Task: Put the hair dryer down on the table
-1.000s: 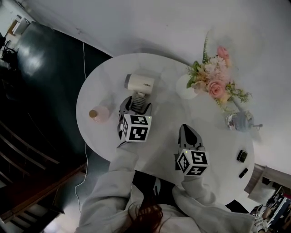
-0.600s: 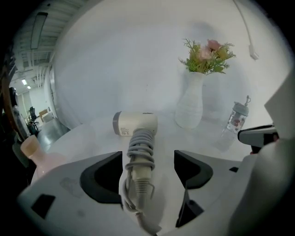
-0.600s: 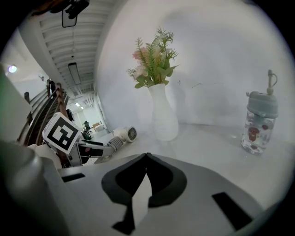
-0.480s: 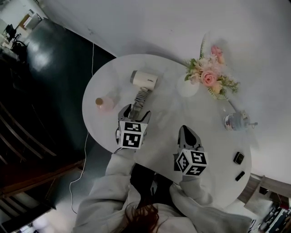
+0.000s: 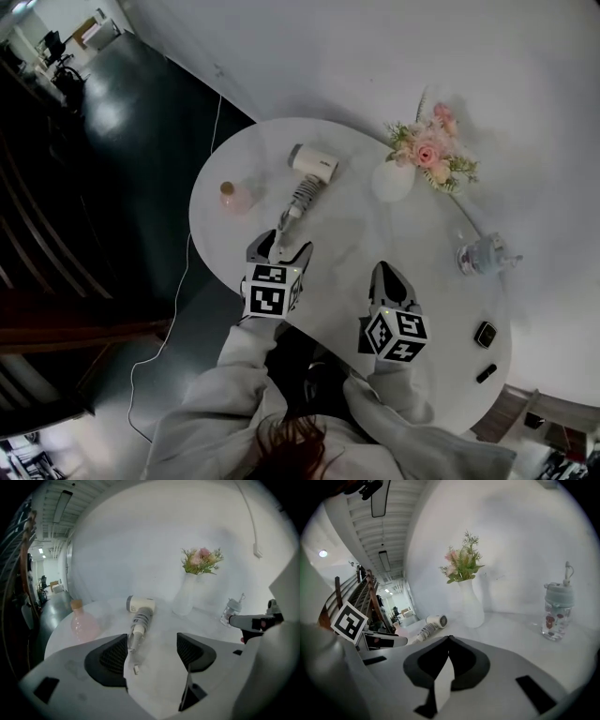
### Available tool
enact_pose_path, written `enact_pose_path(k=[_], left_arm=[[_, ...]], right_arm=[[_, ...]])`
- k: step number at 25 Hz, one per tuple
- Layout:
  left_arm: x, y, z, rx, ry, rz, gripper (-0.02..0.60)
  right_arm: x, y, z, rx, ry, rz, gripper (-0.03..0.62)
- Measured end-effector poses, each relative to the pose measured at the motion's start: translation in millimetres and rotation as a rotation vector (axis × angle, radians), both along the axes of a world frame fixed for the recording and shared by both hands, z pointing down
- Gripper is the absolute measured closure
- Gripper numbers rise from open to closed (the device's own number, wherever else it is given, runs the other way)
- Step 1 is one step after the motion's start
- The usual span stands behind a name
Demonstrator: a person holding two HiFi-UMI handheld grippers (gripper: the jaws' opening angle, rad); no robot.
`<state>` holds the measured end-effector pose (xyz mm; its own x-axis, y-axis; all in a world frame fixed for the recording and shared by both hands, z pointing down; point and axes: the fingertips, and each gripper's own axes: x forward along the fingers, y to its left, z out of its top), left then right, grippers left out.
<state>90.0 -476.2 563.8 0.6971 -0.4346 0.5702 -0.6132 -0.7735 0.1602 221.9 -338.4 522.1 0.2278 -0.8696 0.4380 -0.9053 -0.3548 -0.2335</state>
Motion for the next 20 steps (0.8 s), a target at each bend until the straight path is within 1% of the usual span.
enact_pose_path(k=[8, 12, 15, 20], left_arm=[[-35.7, 39.8, -24.6, 0.013, 0.074, -0.095, 0.259], [-63.8, 59.5, -40.5, 0.027, 0.119, -0.141, 0.259], [-81.5, 76.8, -48.9, 0.02, 0.156, -0.154, 0.259], [-101.0, 97.5, -63.1, 0.028, 0.215, -0.172, 0.262]], right_arm=[[-13.2, 24.1, -18.4, 0.043, 0.022, -0.048, 0.545], [-24.9, 29.9, -35.5, 0.076, 0.045, -0.069, 0.545], [-35.4, 37.4, -46.1, 0.094, 0.055, -0.082, 0.545], [-49.4, 46.3, -60.3, 0.123, 0.062, -0.115, 0.545]])
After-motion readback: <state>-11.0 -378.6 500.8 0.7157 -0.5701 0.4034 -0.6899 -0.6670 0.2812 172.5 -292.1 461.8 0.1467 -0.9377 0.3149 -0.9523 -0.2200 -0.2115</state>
